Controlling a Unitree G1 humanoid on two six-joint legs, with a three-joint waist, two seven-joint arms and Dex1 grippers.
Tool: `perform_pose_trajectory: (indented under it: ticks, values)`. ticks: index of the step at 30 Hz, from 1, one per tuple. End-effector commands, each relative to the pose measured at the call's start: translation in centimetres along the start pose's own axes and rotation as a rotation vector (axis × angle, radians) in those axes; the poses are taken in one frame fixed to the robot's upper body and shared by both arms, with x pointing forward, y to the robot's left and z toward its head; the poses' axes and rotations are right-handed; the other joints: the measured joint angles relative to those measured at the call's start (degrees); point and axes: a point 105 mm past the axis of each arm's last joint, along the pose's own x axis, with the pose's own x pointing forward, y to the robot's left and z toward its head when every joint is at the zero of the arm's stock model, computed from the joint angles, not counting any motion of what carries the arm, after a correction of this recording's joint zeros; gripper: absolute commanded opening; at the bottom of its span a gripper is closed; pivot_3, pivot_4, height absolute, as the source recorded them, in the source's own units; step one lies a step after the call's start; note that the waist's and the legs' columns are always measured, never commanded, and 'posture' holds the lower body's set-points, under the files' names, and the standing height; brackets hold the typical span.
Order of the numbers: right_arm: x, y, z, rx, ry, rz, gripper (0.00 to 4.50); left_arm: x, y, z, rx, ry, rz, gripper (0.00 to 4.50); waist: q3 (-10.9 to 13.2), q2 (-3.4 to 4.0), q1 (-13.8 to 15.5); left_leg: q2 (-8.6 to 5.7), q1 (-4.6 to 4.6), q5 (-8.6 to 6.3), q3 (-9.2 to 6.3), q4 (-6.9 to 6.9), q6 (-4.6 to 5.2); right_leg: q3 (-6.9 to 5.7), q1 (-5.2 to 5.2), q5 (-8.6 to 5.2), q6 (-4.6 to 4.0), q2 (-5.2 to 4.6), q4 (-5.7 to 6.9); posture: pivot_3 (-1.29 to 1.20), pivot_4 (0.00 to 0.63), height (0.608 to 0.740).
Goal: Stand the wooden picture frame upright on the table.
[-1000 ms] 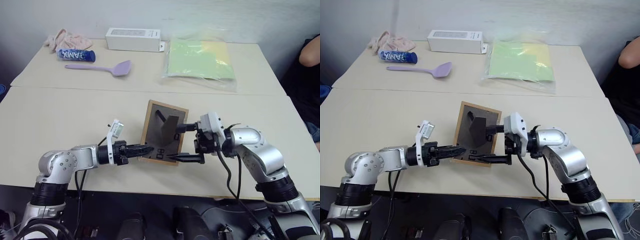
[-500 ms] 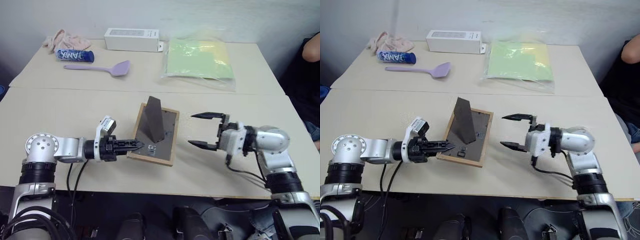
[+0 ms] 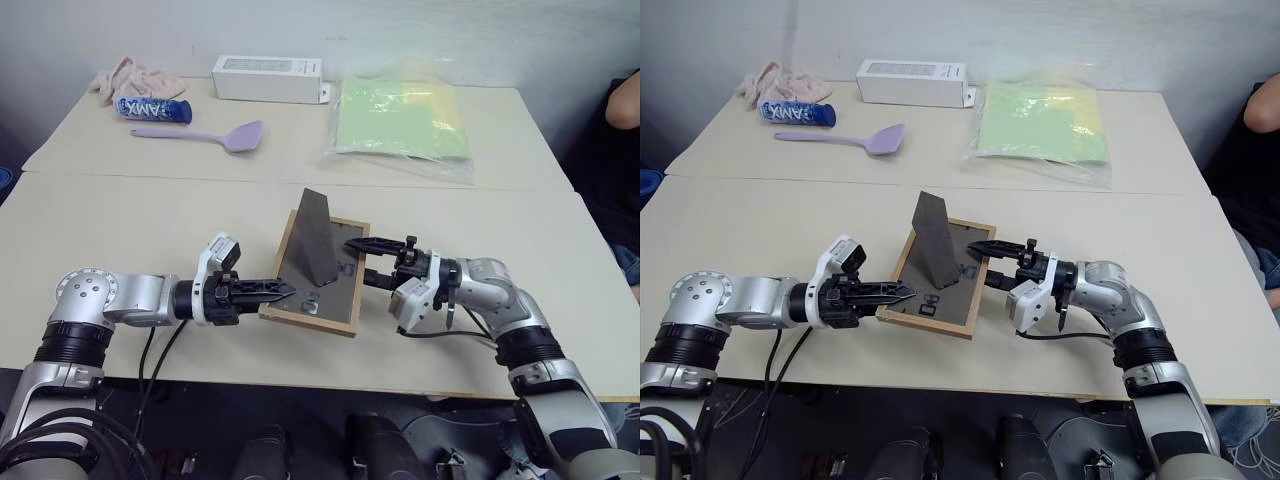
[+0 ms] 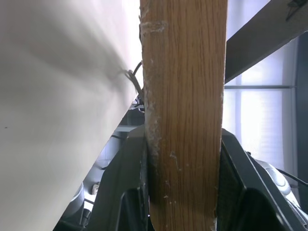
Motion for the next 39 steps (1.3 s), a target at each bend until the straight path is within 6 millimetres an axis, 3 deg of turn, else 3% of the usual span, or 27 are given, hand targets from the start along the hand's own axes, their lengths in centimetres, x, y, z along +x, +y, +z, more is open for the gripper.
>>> perform_pose_trajectory:
  ticks: [1, 5, 9, 12, 15, 17, 21, 24, 29, 33, 36, 39]
  values:
    - [-0.4, -1.3, -0.7, 0.016, 0.034, -0.101, 1.68, 0.2, -2.4, 0.4, 0.089, -0.008, -0.084, 1.97, 0.0, 0.0, 0.0, 0.01, 0.0, 0.0, -0.01, 0.0, 0.0, -0.01, 0.0, 0.0, 0.0, 0.01, -0.01, 0.0, 0.15, 0.74]
    - [-0.4, -2.2, -1.0, 0.037, 0.046, -0.164, 1.29, -0.4, -3.7, 0.5, 0.211, -0.075, -0.057, 2.99, 0.0, 0.0, -0.1, 0.02, -0.01, 0.0, 0.0, 0.0, 0.0, -0.01, 0.0, 0.0, 0.0, 0.01, -0.01, 0.0, 0.15, 0.74]
    - [-0.8, -3.2, -0.9, 0.119, 0.038, -0.227, 1.27, -4.2, -3.7, 1.8, 0.409, -0.304, 0.145, 4.12, 0.0, 0.0, -1.1, 0.08, 0.01, 0.01, -0.02, -0.07, -0.03, 0.01, -0.01, -0.01, -0.03, 0.01, -0.05, 0.0, 0.15, 0.74]
    - [-1.3, -3.5, -1.3, 0.31, 0.044, -0.271, 1.27, -7.4, -3.1, 2.2, 0.687, -0.415, 0.308, 4.16, 0.0, 0.05, -1.3, 0.08, 0.04, 0.03, -0.02, -0.1, -0.05, 0.0, 0.0, -0.03, -0.06, 0.03, -0.28, 0.0, 0.15, 0.74]
    - [-2.0, -3.5, -1.8, 0.71, 0.012, -0.32, 1.26, -9.2, -2.1, 2.0, 1.014, -0.383, 0.451, 4.16, 0.0, 0.08, -0.9, 0.07, 0.04, 0.02, -0.02, -0.12, -0.06, -0.05, 0.04, -0.04, -0.09, 0.04, -0.33, 0.0, 0.15, 0.74]
    - [-2.4, -2.9, -2.4, 1.014, 0.004, -0.312, 1.26, -9.4, -1.6, 1.7, 1.162, -0.342, 0.489, 4.32, 0.0, 0.07, -0.2, 0.07, 0.03, 0.02, -0.02, -0.15, -0.04, -0.06, 0.08, -0.04, -0.09, 0.03, -0.4, 0.0, 0.15, 0.74]
    - [-3.0, -2.2, -3.5, 1.302, 0.043, -0.33, 1.26, -8.4, -1.1, 1.5, 1.288, -0.305, 0.477, 4.5, 0.0, 0.09, 0.7, 0.07, 0.0, -0.06, -0.04, -0.12, 0.1, -0.07, 0.06, -0.04, -0.09, -0.12, -0.41, 0.0, 0.15, 0.74]
    - [-3.3, -1.4, -4.9, 1.426, 0.109, -0.366, 1.26, -7.2, -1.2, 1.3, 1.34, -0.297, 0.433, 4.5, 0.0, 0.09, 0.6, 0.07, -0.05, -0.14, -0.04, -0.16, 0.18, -0.07, 0.05, -0.04, -0.09, -0.16, -0.49, 0.0, 0.15, 0.74]
    - [-3.2, 0.7, -5.6, 1.627, 0.155, -0.346, 1.26, -6.2, -1.0, 0.7, 1.328, -0.268, 0.389, 4.5, 0.0, 0.1, 0.0, 0.07, -0.07, -0.16, -0.01, -0.19, 0.2, -0.08, 0.02, -0.03, -0.07, -0.14, -0.44, 0.0, 0.15, 0.74]
    - [-3.2, 3.0, -6.0, 1.662, 0.255, -0.296, 1.26, -6.1, -0.6, 0.6, 1.333, -0.235, 0.395, 4.5, 0.0, 0.1, 0.0, 0.08, -0.01, -0.15, 0.03, -0.19, 0.19, -0.05, 0.01, -0.03, -0.06, -0.1, -0.39, 0.0, 0.15, 0.74]
    - [-3.4, 3.0, -6.0, 1.662, 0.264, -0.294, 1.26, -6.1, -0.5, 0.7, 1.339, -0.233, 0.405, 4.5, 0.0, 0.07, 0.0, 0.08, 0.03, -0.15, 0.04, -0.19, 0.19, -0.02, 0.04, -0.03, -0.06, -0.09, -0.38, 0.0, 0.15, 0.74]
    - [-3.4, 1.2, -5.2, 1.573, 0.192, -0.3, 2.14, -6.6, 0.0, 0.6, 1.343, -0.22, 0.433, 4.5, 0.0, 0.07, 0.1, 0.08, 0.03, -0.15, 0.03, -0.19, 0.19, -0.02, 0.05, -0.03, -0.06, -0.09, -0.38, 0.0, 0.15, 0.74]
